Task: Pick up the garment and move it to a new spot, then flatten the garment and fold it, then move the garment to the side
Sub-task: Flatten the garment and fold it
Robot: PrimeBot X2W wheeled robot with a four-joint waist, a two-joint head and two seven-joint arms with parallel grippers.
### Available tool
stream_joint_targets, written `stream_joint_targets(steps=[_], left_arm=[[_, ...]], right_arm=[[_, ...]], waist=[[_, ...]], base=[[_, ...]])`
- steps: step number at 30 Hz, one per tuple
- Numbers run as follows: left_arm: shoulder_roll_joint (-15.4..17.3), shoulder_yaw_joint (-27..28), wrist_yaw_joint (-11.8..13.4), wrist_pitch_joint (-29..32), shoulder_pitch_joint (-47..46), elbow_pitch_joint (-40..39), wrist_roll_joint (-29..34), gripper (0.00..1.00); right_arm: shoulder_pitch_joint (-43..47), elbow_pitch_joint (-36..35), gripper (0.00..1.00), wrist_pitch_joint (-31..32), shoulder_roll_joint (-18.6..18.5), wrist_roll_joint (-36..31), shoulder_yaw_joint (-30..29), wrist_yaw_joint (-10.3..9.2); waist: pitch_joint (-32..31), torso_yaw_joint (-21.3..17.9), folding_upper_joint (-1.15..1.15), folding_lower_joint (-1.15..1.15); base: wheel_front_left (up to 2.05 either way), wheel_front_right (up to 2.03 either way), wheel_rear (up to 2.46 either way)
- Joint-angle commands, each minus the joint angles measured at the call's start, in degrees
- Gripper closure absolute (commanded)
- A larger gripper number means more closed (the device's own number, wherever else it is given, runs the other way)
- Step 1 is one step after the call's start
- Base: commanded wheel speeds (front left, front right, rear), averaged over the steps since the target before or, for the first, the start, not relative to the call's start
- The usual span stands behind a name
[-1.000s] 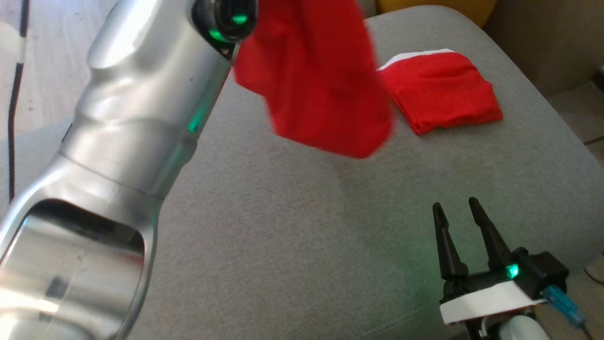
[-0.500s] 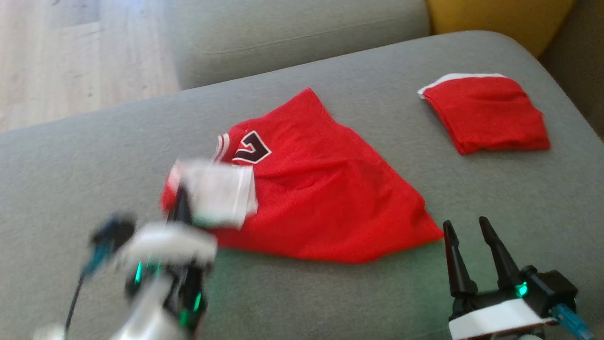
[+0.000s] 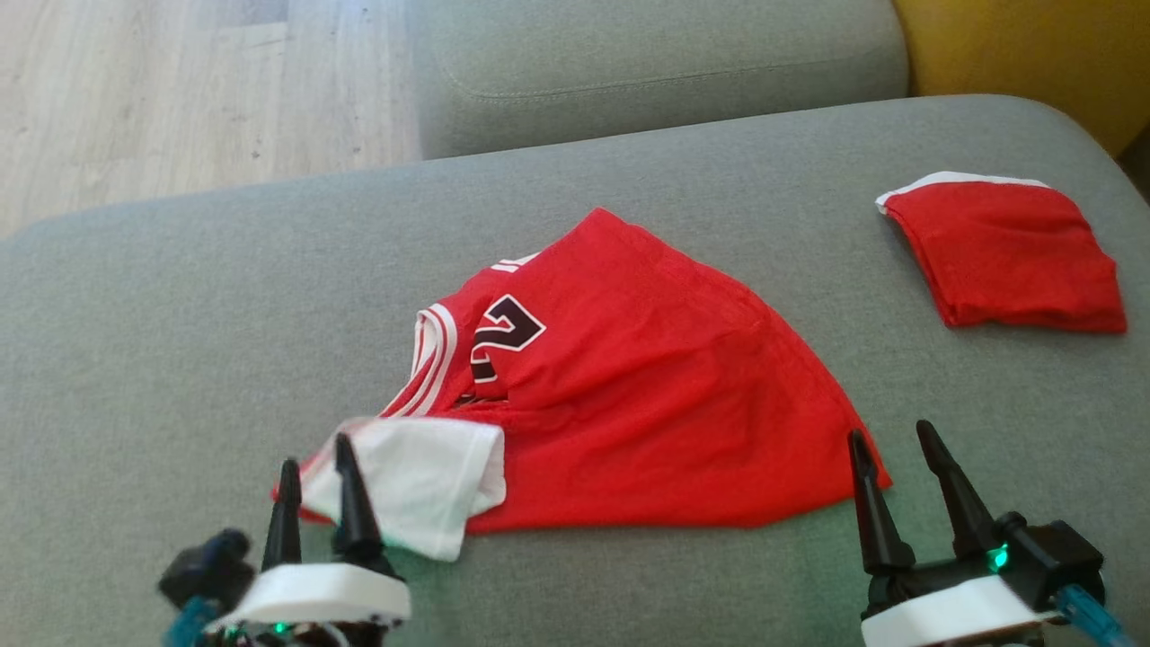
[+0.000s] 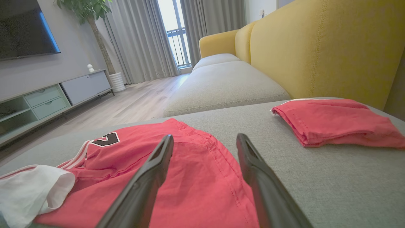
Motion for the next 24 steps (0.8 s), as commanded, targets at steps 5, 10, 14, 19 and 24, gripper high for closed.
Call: stream_joint_targets(steps=[5, 10, 14, 19, 24], left_arm=[[0.9, -0.6, 2.5, -0.7, 2.6, -7.5, 24.9, 0.0], [2.0, -4.7, 3.0, -0.7, 5.2, -8.3, 39.1, 0.0], [2.1, -7.7, 1.1, -0.7, 4.9, -5.4, 43.7, 0.0], [2.1, -9.1, -2.2, -0.7, 2.9, 2.2, 45.1, 0.0], [2.2, -10.2, -3.4, -0.7, -1.0, 11.1, 46.8, 0.0]], right_arm=[[-0.5, -1.9, 0.0, -0.6, -1.7, -0.2, 1.6, -0.04], [-0.9, -1.7, 0.0, -0.6, -1.8, -0.2, 1.7, -0.04], [-1.4, -1.7, 0.0, -0.6, -1.7, -0.2, 1.7, -0.04], [-1.6, -1.7, 0.0, -0.6, -1.7, 0.2, 1.7, -0.04], [-2.0, -2.0, 0.0, -0.6, -1.8, 0.4, 2.0, -0.04]], waist=[[0.2, 1.4, 0.0, 0.01], [0.5, 1.9, 0.0, 0.01], [0.9, 2.2, 0.0, 0.01], [1.1, 2.1, 0.0, 0.01], [1.9, 1.8, 0.0, 0.01]], base=[[0.0, 0.0, 0.0], [0.0, 0.0, 0.0], [0.0, 0.0, 0.0], [0.0, 0.0, 0.0], [0.0, 0.0, 0.0]])
